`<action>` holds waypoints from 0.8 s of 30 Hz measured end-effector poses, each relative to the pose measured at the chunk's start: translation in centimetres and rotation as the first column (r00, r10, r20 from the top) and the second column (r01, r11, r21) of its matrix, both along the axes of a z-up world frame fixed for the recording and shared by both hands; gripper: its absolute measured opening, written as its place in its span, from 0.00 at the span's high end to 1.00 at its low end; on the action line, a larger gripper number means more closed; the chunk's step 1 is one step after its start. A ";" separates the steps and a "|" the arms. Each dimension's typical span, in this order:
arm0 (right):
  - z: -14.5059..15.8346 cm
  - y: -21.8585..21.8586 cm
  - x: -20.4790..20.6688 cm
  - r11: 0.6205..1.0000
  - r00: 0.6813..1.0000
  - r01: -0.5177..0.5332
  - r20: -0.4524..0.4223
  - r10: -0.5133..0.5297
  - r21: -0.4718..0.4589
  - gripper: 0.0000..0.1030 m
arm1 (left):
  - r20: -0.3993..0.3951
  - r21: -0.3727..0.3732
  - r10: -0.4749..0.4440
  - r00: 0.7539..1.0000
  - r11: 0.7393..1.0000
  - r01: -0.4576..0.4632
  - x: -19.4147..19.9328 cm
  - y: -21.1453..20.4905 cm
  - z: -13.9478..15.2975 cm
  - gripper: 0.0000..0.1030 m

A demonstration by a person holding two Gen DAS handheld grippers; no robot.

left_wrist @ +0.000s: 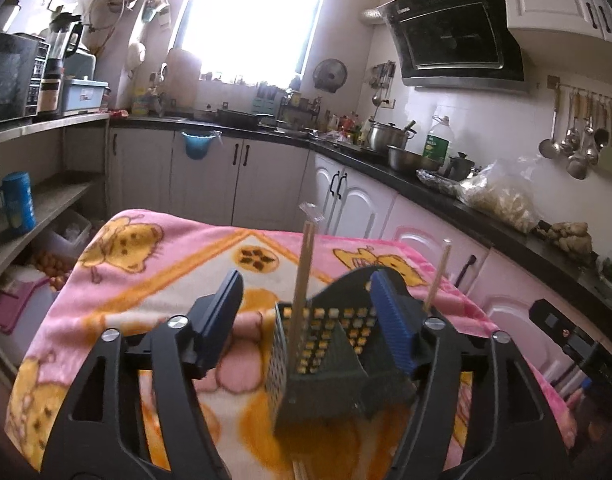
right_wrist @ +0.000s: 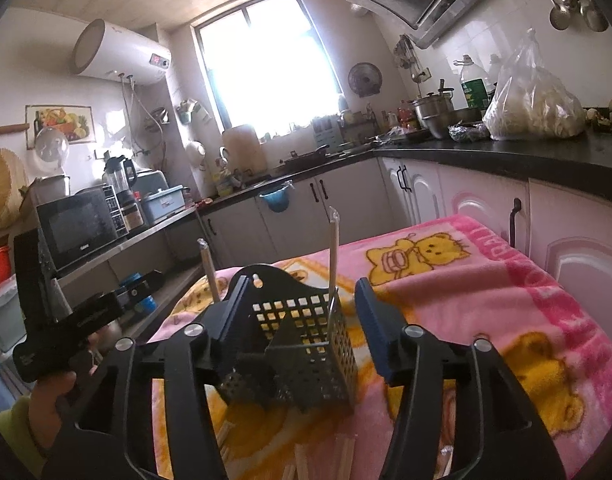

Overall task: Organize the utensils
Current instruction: 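Lower the chopsticks into the green basket and open both tools, then reach the left tool to another chopstick and close it while the right tool grasps one too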

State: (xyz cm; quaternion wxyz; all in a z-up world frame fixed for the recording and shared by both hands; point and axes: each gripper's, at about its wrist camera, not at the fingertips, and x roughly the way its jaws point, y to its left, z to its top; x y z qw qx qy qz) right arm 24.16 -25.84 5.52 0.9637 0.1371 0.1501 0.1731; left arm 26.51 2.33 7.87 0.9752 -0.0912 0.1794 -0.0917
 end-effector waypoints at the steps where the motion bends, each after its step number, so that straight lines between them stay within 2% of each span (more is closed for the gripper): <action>1: 0.0 -0.1 -0.3 1.000 1.000 0.002 -0.002 -0.002 -0.003 0.44 | -0.001 -0.002 -0.003 1.000 1.000 0.003 -0.4 -0.1 -0.1 0.36; 6: 0.3 -0.6 -2.0 1.000 1.000 -0.007 -0.003 0.007 -0.002 0.37 | -0.009 -0.017 -0.027 1.000 0.999 0.027 -2.8 -0.2 -0.3 0.19; 9: 0.4 -0.9 -3.1 1.000 1.000 -0.012 -0.001 0.012 -0.016 0.34 | -0.011 -0.022 -0.031 0.999 0.999 0.031 -4.3 -0.3 -0.4 0.14; 24: -0.9 -1.0 -6.9 0.996 0.997 -0.052 -0.054 0.048 -0.074 0.28 | -0.036 -0.018 -0.054 0.998 0.998 0.053 -9.1 -1.0 -1.8 0.11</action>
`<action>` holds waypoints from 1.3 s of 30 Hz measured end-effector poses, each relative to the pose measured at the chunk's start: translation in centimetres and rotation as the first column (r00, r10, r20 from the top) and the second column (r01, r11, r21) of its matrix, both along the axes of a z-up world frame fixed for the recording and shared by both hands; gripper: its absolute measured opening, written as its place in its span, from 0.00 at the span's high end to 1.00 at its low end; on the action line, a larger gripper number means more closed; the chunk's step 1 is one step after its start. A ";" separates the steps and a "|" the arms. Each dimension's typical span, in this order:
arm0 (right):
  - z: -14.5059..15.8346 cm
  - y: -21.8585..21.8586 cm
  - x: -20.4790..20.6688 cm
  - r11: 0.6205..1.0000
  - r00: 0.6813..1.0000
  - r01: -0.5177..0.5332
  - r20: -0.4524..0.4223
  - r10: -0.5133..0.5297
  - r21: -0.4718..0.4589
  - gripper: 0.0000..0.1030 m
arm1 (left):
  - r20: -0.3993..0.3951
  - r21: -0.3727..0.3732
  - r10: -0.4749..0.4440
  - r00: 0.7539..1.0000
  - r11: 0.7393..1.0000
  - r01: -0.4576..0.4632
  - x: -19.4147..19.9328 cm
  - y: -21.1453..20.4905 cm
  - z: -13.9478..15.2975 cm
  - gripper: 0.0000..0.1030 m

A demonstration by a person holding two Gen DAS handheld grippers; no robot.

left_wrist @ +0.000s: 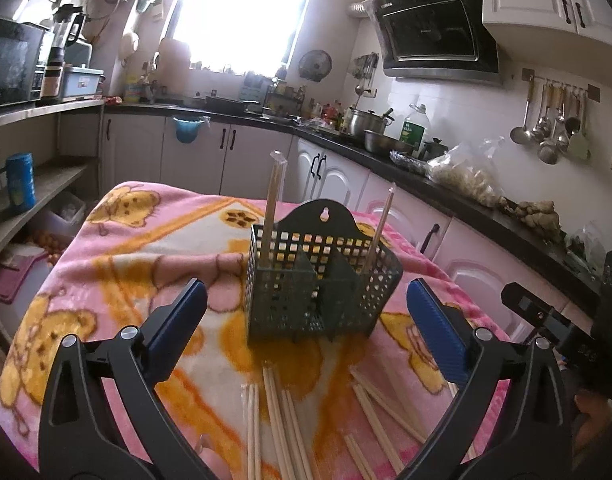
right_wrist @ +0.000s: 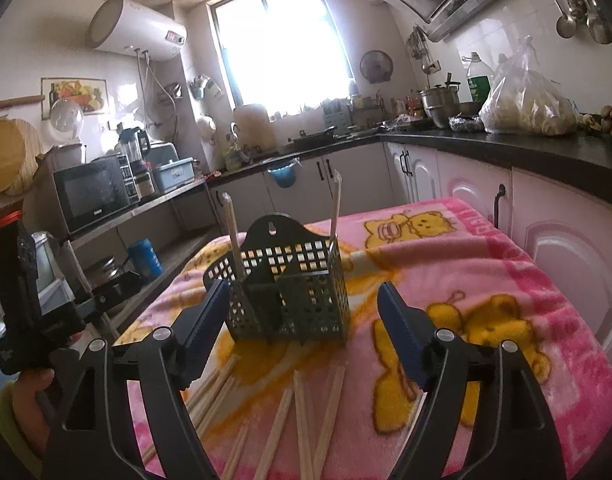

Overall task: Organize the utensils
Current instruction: 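Reach the left tool to another chopstick and close it while the right tool grasps one too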

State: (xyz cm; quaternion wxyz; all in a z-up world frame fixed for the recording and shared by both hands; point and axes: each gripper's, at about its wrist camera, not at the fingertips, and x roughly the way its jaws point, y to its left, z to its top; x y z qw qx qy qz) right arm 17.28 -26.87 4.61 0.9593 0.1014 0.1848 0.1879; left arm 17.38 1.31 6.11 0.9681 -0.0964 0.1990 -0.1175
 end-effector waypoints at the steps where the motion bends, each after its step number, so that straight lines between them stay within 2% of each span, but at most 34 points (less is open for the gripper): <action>1: -0.1 0.0 -0.2 1.000 1.000 -0.004 -0.004 0.004 -0.002 0.28 | -0.005 0.002 0.001 1.000 1.000 -0.001 -0.1 -0.1 -0.1 0.11; 10: -1.0 0.0 -1.4 0.998 0.999 -0.045 -0.025 0.044 -0.032 0.28 | -0.047 0.002 0.006 0.999 1.000 -0.006 -1.9 0.3 -1.3 0.11; 21: -3.6 0.8 -1.6 0.989 0.991 -0.096 -0.102 0.085 -0.110 0.28 | -0.134 0.005 0.014 0.991 1.000 -0.014 -2.8 0.6 -4.1 0.11; 31: -5.9 2.9 -1.2 0.970 0.973 -0.165 -0.188 0.132 -0.178 0.41 | -0.233 0.049 0.046 0.971 0.998 -0.035 -2.9 1.6 -7.2 0.11; 34: -6.5 3.4 -0.9 0.965 0.967 -0.178 -0.216 0.135 -0.193 0.44 | -0.260 0.042 0.040 0.965 0.999 -0.030 -2.8 2.0 -8.1 0.11; 39: -7.7 4.6 0.3 0.954 0.949 -0.208 -0.282 0.142 -0.216 0.47 | -0.326 0.044 0.047 0.944 0.998 -0.035 -2.3 2.7 -10.0 0.11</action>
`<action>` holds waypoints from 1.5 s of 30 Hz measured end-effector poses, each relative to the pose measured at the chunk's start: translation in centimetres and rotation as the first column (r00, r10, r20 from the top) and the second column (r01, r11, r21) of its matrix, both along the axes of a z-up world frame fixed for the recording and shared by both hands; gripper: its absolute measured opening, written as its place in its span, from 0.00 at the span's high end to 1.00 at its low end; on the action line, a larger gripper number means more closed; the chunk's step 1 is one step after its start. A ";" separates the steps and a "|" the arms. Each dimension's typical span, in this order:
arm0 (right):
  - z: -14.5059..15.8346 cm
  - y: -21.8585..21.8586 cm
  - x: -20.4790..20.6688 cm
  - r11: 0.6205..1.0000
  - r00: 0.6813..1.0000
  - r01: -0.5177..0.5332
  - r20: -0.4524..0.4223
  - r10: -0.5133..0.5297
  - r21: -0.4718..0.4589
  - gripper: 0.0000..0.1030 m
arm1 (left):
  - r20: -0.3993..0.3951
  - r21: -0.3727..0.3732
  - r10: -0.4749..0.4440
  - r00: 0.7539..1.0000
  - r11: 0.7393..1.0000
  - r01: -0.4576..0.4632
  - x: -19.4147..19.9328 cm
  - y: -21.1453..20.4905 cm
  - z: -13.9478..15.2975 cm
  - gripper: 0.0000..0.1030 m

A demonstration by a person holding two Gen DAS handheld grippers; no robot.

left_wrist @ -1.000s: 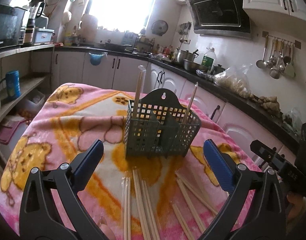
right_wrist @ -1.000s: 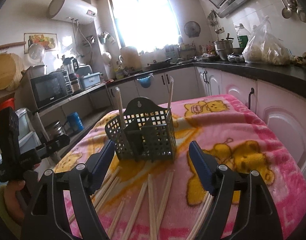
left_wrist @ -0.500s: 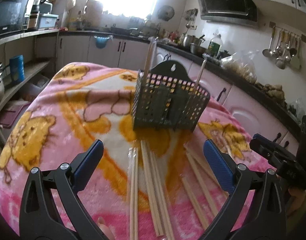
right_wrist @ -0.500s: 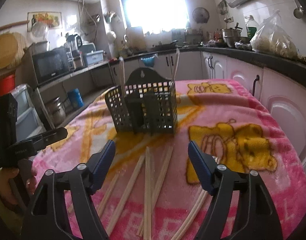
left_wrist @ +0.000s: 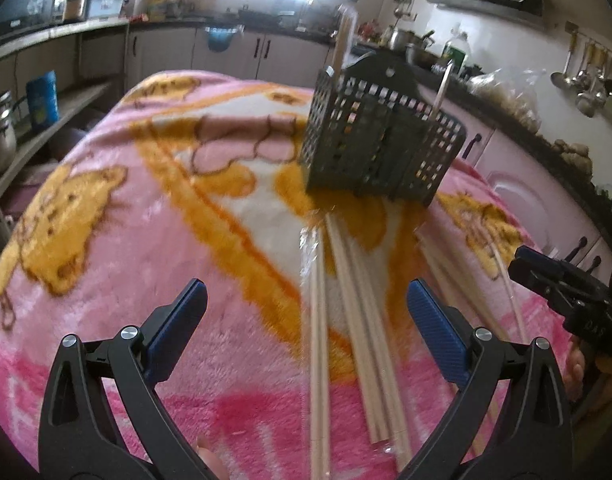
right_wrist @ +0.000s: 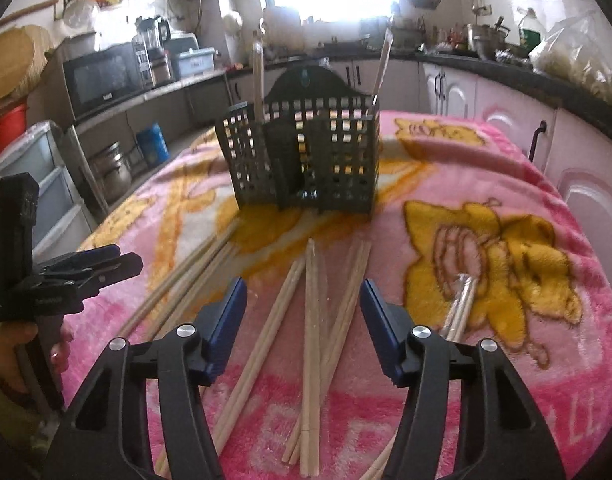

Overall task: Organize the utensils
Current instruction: 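Reach the left tool to another chopstick and close it while the right tool grasps one too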

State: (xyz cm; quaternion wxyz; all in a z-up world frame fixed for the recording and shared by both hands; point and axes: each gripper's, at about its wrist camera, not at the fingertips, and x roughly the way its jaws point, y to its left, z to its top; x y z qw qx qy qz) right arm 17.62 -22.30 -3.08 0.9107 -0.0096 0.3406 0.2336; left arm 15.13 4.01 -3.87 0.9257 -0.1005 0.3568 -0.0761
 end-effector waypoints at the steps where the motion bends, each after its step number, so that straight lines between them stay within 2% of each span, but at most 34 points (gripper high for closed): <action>1: -0.3 0.3 0.3 1.000 1.000 -0.008 -0.014 0.007 -0.008 0.48 | -0.015 0.004 -0.002 1.000 1.000 0.002 0.2 0.1 -0.4 0.11; 5: -0.8 1.2 1.5 0.999 0.998 -0.026 -0.049 0.025 -0.020 0.51 | -0.052 -0.009 -0.024 0.998 1.000 0.024 0.8 0.3 -1.1 0.15; 8: -1.1 2.0 2.8 0.999 0.996 -0.039 -0.084 0.037 -0.029 0.54 | -0.091 -0.006 -0.050 0.995 0.999 0.049 1.6 0.2 -1.6 0.24; 10: -1.2 2.4 3.7 0.999 0.994 -0.042 -0.105 0.038 -0.034 0.56 | -0.115 -0.009 -0.066 0.991 0.998 0.066 2.2 0.0 -1.9 0.35; 13: -1.6 2.8 5.4 0.999 0.989 -0.032 -0.147 0.026 -0.035 0.61 | -0.151 -0.010 -0.079 0.985 0.997 0.078 3.3 0.0 -2.5 0.43; 21: -2.9 3.7 9.4 0.998 0.965 -0.001 -0.261 -0.013 -0.055 0.66 | -0.190 0.002 -0.087 0.978 0.996 0.089 6.4 0.3 -2.3 0.69; 24: -3.4 3.8 10.4 0.998 0.955 0.010 -0.296 -0.029 -0.063 0.66 | -0.210 0.009 -0.103 0.972 0.994 0.107 7.7 -0.1 -2.2 0.70; 28: -3.7 3.9 11.4 0.996 0.945 0.017 -0.325 -0.043 -0.083 0.72 | -0.231 0.045 -0.121 0.965 0.990 0.135 8.9 -1.1 -2.4 0.70; 30: -3.7 3.9 11.6 0.995 0.942 0.015 -0.332 -0.046 -0.096 0.79 | -0.242 0.060 -0.127 0.962 0.988 0.146 9.5 -1.5 -2.4 0.70; 31: -3.6 4.0 11.7 0.995 0.942 0.014 -0.331 -0.048 -0.103 0.86 | -0.249 0.060 -0.131 0.959 0.987 0.151 9.7 -1.5 -2.3 0.71; 32: -3.6 3.8 11.8 0.995 0.942 0.014 -0.333 -0.046 -0.099 0.88 | -0.256 0.061 -0.134 0.957 0.986 0.154 9.9 -1.5 -2.3 0.72; 36: -2.7 2.7 11.7 0.998 0.943 0.032 -0.330 -0.048 -0.053 0.88 | -0.276 0.067 -0.135 0.952 0.985 0.159 10.8 -1.4 -2.3 0.87; 39: -1.8 1.2 11.3 0.999 0.946 0.048 -0.320 -0.043 0.009 0.88 | -0.279 0.043 -0.136 0.951 0.987 0.154 11.3 -1.0 -2.3 0.93; 45: -1.2 -1.2 10.8 0.990 0.941 0.070 -0.338 -0.024 0.125 0.88 | -0.255 -0.005 -0.146 0.956 0.989 0.149 11.2 -0.7 -1.9 0.94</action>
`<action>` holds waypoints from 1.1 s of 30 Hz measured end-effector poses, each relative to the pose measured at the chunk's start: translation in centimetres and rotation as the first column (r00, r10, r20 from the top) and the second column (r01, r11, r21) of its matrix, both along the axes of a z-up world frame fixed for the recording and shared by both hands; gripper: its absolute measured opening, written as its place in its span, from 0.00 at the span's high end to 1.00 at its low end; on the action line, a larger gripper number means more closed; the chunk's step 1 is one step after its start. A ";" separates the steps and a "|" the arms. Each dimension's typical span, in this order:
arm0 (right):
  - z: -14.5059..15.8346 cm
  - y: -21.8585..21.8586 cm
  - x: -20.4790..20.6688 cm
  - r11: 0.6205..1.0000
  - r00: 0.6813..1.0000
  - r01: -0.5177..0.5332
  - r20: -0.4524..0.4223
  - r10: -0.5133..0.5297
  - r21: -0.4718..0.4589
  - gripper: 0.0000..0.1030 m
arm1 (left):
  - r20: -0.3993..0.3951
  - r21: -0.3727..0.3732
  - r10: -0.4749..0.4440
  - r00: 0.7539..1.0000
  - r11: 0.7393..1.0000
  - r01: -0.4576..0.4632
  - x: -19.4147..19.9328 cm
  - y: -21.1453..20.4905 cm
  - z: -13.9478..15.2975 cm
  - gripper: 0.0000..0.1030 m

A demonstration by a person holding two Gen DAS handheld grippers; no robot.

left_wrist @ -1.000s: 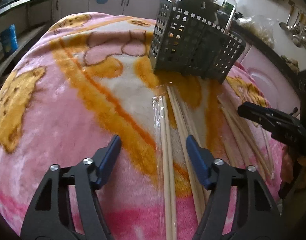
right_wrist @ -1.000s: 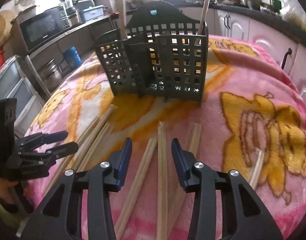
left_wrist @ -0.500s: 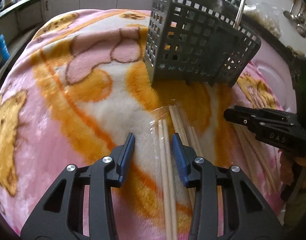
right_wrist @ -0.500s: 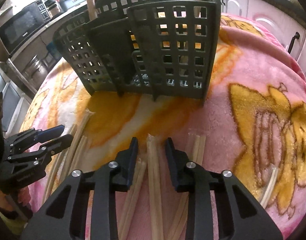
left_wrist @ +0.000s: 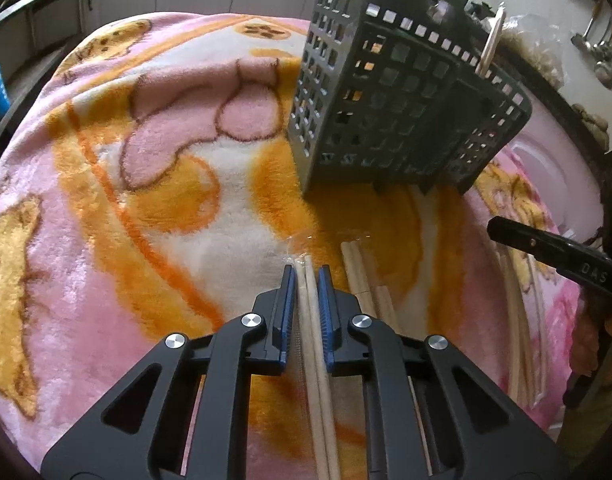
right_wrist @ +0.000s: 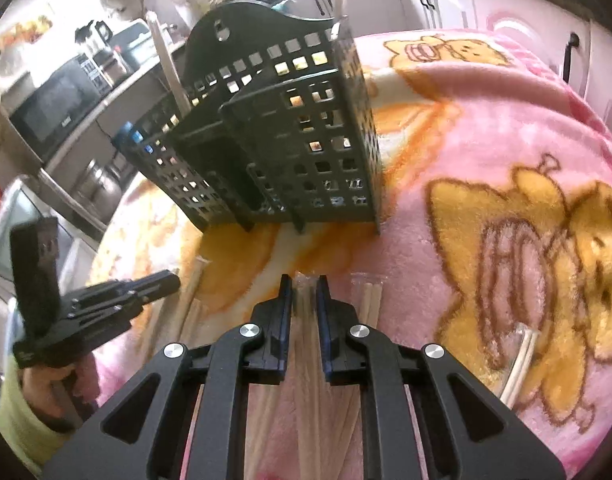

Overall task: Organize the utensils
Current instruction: 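Reach the left tool to another chopstick and close it while the right tool grasps one too, then lift the held chopsticks with both tools and carry them above the basket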

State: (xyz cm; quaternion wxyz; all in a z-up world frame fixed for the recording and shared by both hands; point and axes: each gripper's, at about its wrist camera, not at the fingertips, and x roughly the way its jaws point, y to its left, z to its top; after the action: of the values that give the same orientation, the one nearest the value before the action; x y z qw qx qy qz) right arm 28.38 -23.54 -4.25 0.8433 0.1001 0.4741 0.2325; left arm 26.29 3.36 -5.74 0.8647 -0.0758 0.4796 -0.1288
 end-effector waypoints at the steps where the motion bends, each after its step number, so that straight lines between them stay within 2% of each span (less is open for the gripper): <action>1: 0.0 -0.3 0.1 1.000 1.000 0.004 -0.010 -0.004 0.021 0.88 | 0.004 -0.010 -0.001 1.000 1.000 0.001 -0.2 0.0 0.0 0.94; 11: -0.1 -0.9 0.8 0.988 0.998 0.042 -0.059 -0.033 0.147 0.86 | 0.032 -0.051 -0.002 0.999 0.999 0.004 -1.1 0.1 1.0 0.95; 14: 0.2 -1.0 0.8 0.986 0.998 0.047 -0.053 -0.039 0.157 0.86 | 0.046 -0.057 0.000 0.999 0.998 0.003 -1.1 0.2 1.6 0.95; 19: 1.4 -1.2 0.3 0.992 0.999 0.034 0.008 -0.035 0.123 0.89 | 0.064 -0.064 0.001 0.998 0.998 0.003 -1.1 0.2 2.4 0.95; 24: 3.9 -1.4 -0.8 0.994 0.996 0.006 0.091 -0.016 0.105 0.89 | 0.107 -0.064 -0.009 0.994 0.998 0.016 -1.1 -0.3 4.2 0.95; 30: 7.5 -1.6 -2.1 0.996 0.981 -0.019 0.195 0.003 0.084 0.90 | 0.190 -0.072 -0.013 0.982 0.997 0.027 -0.9 -1.2 7.7 0.95; 33: 9.4 -2.1 -2.6 0.995 0.969 -0.020 0.247 -0.004 0.095 0.90 | 0.259 -0.087 -0.003 0.966 0.996 0.027 -0.6 -1.7 10.4 0.95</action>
State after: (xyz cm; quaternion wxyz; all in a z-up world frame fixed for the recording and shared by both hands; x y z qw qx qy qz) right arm 25.75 -25.64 5.16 0.8890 0.1091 0.3541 0.2692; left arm 25.66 1.63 4.69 0.9145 -0.0934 0.3571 -0.1655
